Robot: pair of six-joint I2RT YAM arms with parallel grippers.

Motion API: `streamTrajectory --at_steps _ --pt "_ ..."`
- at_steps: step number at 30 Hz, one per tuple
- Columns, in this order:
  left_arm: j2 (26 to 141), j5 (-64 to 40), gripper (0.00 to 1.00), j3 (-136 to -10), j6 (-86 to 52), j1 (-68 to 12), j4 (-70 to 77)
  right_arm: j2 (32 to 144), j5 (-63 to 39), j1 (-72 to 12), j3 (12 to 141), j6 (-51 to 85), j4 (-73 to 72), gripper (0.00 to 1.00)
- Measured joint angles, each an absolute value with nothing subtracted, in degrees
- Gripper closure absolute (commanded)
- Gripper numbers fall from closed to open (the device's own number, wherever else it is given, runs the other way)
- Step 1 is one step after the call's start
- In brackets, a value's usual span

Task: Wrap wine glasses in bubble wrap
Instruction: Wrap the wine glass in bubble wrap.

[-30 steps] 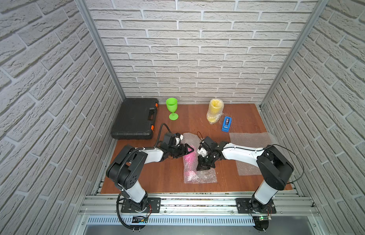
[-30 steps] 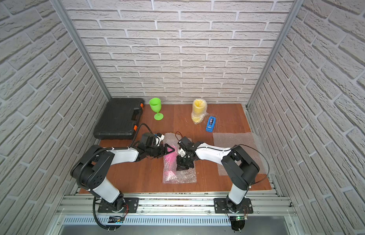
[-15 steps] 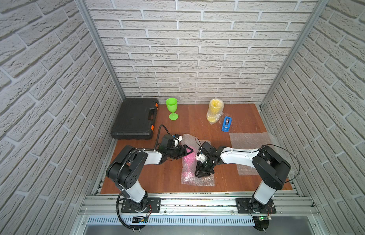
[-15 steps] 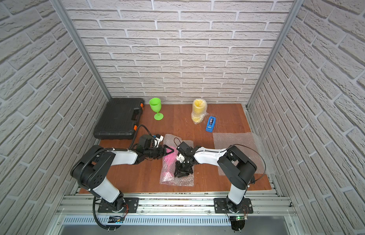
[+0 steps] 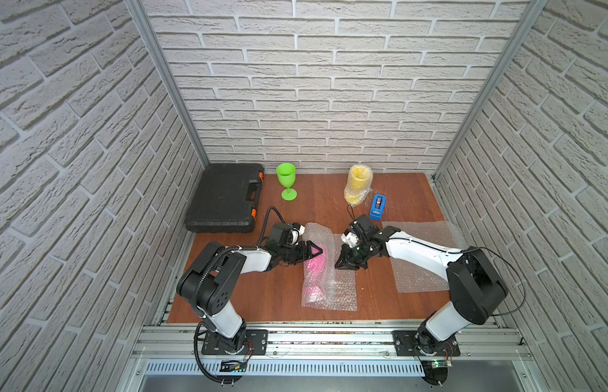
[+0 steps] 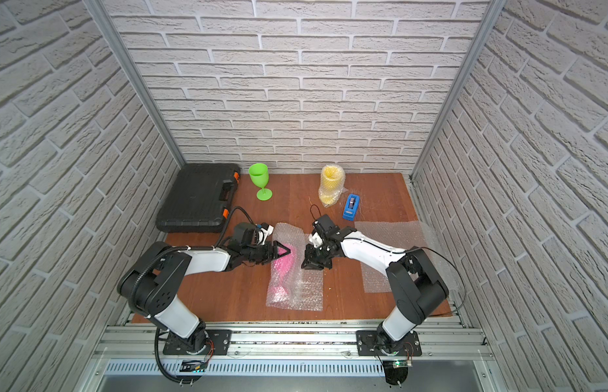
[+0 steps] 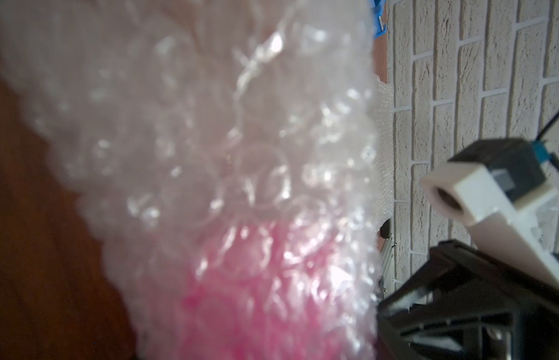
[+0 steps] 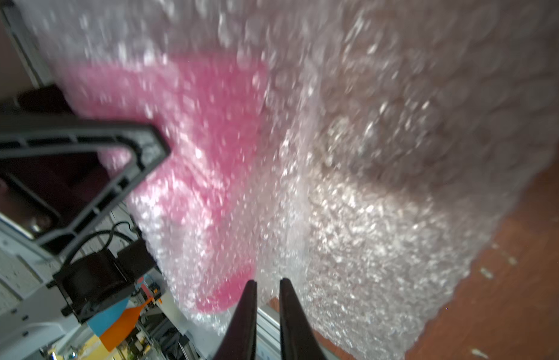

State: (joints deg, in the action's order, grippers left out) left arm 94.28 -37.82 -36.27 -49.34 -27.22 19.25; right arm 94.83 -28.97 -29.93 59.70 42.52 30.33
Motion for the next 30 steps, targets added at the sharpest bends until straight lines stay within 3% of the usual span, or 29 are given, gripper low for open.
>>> streamTrajectory --at_steps 11,18,30 --pt "94.3 -37.9 0.27 -37.3 -48.2 -27.5 16.6 113.2 -36.4 -27.7 66.5 43.1 18.3 0.90" --pt "94.2 -35.7 0.25 -40.8 -46.1 -27.8 10.5 113.8 -41.2 -26.8 64.9 45.2 12.8 0.89" --pt "94.5 -18.5 0.24 -57.1 -41.0 -37.2 -16.0 106.6 -39.3 -27.6 58.5 41.1 19.4 0.86"
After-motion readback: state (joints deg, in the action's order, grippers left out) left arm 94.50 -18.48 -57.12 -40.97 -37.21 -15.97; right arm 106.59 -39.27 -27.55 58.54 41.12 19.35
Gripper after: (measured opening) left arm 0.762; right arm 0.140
